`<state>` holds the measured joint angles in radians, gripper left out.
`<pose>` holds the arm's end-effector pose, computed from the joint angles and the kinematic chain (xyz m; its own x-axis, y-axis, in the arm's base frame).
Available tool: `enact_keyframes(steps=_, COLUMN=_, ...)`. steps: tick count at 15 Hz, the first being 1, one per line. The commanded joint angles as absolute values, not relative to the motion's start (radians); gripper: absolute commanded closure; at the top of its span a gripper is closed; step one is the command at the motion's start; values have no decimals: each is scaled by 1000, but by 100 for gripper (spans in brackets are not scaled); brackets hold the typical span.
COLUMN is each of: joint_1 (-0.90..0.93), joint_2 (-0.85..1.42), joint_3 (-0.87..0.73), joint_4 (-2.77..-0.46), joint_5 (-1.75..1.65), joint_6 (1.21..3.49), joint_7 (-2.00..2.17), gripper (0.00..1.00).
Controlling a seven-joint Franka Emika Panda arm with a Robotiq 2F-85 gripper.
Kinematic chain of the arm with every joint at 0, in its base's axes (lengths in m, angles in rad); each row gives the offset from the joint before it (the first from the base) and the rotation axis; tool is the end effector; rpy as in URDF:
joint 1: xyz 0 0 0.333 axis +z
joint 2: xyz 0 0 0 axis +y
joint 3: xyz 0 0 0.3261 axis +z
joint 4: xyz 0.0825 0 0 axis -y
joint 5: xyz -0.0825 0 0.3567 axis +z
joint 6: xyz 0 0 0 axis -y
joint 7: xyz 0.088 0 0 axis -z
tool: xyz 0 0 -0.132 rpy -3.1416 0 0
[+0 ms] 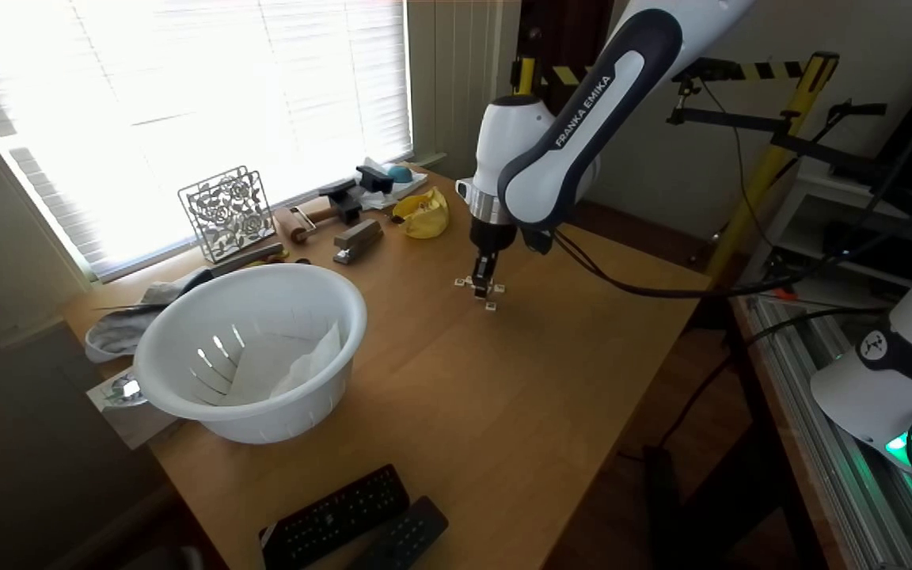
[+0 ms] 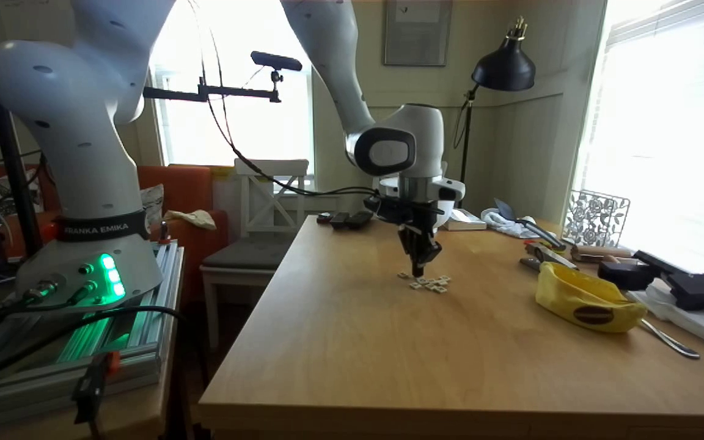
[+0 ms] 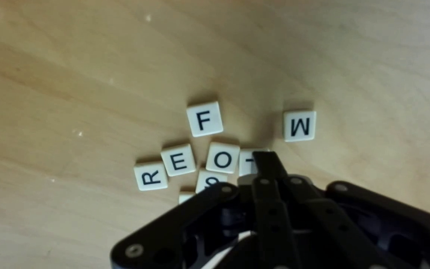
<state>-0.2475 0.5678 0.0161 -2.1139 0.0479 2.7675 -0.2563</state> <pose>0.5604 -0.1336 0.1566 0.9957 -0.0221 0.0897 -0.0215 -0.9997 -0.0074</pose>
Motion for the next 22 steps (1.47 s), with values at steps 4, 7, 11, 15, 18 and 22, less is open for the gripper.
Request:
enact_keyframes(steps=4, joint_1=-256, joint_2=633, joint_3=37, joint_4=-2027, joint_5=72, joint_6=2728, joint_7=-250, gripper=100)
enact_keyframes(steps=7, joint_1=-255, joint_2=646, joint_3=44, joint_4=-2007, joint_5=75, joint_6=2730, joint_7=-251, gripper=100)
enact_keyframes(steps=11, joint_1=-258, joint_2=626, joint_3=49, joint_4=-2020, joint_5=79, joint_6=2735, joint_7=-255, gripper=100)
enact_keyframes(steps=15, joint_1=-269, joint_2=588, joint_3=55, joint_4=-2059, joint_5=92, joint_6=2752, joint_7=-261, gripper=100)
enact_keyframes(steps=18, joint_1=-283, joint_2=566, joint_3=67, joint_4=-2082, joint_5=109, joint_6=2770, joint_7=-271, gripper=100)
enact_keyframes(steps=22, joint_1=-293, joint_2=536, joint_3=73, joint_4=-2108, joint_5=122, joint_6=2780, joint_7=-269, gripper=100)
